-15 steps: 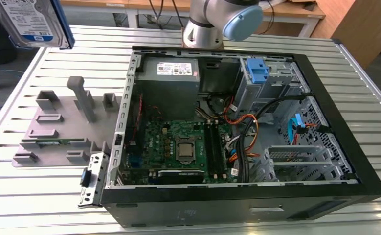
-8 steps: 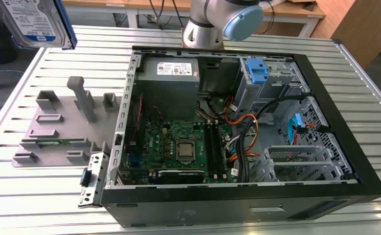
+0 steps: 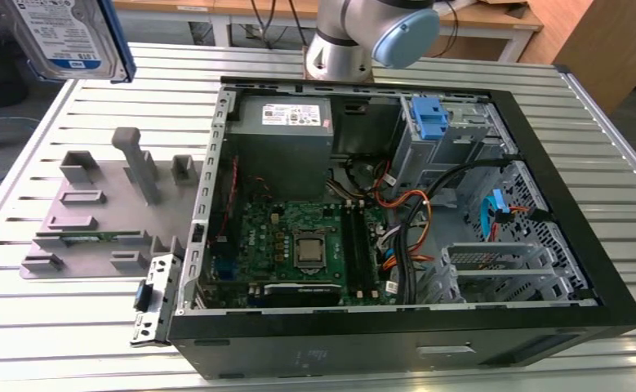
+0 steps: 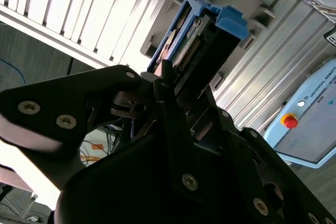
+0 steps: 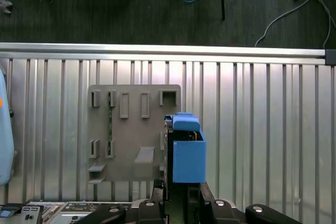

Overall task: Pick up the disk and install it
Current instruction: 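Pick up the disk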

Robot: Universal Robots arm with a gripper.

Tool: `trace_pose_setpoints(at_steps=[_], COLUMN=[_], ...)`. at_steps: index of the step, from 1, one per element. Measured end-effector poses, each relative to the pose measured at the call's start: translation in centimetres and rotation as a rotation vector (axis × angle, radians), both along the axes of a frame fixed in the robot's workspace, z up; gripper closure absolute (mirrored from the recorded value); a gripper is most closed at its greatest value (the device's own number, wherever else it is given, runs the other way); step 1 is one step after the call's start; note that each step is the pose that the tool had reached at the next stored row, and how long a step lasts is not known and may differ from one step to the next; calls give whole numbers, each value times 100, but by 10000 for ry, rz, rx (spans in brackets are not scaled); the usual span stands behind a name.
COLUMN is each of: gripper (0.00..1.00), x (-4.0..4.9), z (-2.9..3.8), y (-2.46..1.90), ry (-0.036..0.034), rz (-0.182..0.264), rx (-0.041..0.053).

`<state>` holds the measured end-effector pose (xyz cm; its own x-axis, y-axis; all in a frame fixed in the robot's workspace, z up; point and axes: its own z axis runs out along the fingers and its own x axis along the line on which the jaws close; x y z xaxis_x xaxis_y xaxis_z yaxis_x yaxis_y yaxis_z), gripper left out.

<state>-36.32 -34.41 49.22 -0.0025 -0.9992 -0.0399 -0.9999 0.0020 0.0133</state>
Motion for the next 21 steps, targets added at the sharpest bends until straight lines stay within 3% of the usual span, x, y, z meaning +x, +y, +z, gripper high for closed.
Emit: trace_pose_setpoints(at_steps=[7, 8, 21], gripper=[65, 65, 65], x=[73, 135, 303], z=[0, 0, 0], y=[0, 0, 0], ry=[0, 0, 0], rz=[0, 0, 0], rx=[-1, -1, 0])
